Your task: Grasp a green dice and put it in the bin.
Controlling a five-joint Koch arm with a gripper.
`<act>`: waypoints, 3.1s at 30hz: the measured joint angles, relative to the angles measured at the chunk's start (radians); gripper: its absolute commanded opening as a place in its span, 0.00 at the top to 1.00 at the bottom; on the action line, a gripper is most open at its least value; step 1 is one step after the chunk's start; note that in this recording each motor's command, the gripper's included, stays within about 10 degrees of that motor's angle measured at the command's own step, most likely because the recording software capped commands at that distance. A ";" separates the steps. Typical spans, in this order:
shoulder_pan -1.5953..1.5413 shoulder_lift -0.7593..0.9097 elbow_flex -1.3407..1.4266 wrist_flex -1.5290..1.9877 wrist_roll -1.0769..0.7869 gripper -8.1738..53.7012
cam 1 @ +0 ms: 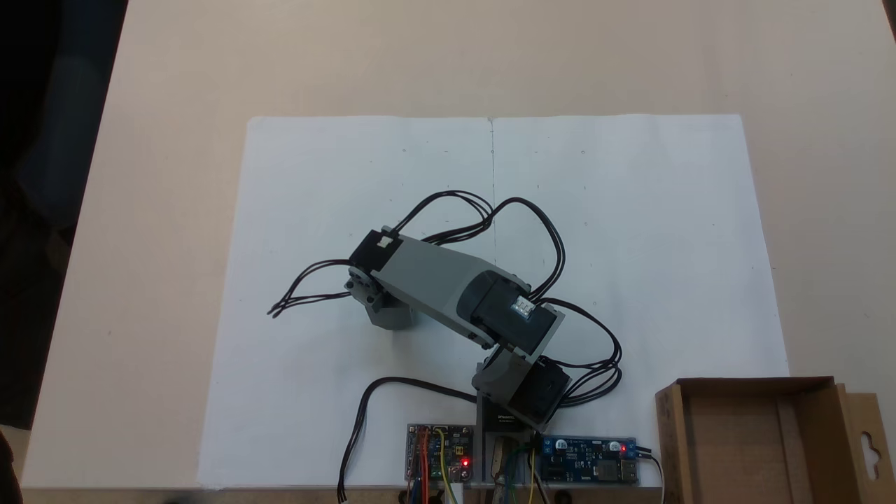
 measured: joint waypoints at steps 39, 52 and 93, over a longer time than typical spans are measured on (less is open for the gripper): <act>1.878 0.319 -0.360 -0.258 -0.595 0.66; 2.404 0.368 -0.360 -0.216 -0.868 0.66; 2.585 0.298 -0.324 -0.074 -1.241 0.19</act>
